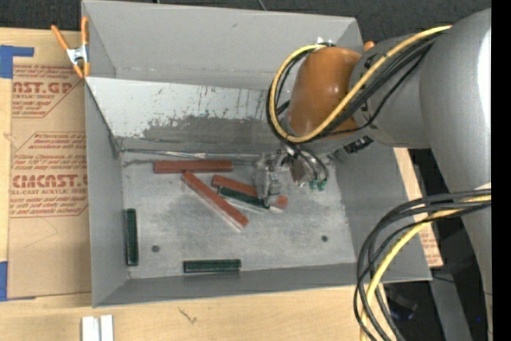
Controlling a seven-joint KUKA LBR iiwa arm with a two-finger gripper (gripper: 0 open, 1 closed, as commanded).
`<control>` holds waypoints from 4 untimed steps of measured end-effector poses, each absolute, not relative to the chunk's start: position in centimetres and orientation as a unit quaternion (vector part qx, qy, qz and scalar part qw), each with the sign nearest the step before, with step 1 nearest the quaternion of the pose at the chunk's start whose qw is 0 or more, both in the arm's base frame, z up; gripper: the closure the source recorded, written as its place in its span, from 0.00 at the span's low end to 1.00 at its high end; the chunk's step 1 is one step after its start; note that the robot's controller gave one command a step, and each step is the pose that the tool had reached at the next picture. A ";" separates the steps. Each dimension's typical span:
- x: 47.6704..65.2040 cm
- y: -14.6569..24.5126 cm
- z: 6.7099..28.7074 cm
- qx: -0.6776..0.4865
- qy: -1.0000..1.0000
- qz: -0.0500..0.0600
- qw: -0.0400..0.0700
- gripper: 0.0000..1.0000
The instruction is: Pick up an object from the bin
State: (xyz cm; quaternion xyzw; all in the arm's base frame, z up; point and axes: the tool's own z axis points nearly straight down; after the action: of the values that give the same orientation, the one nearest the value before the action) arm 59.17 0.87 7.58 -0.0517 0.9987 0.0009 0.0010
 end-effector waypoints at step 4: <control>59.1 0.8 7.5 -0.052 0.999 0.000 0.001 1.00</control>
Offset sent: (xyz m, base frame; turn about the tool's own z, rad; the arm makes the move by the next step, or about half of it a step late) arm 0.0000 0.0000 0.0000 0.0000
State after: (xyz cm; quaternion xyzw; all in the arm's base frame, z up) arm 59.13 0.79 7.48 -0.0516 0.9987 -0.0001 0.0006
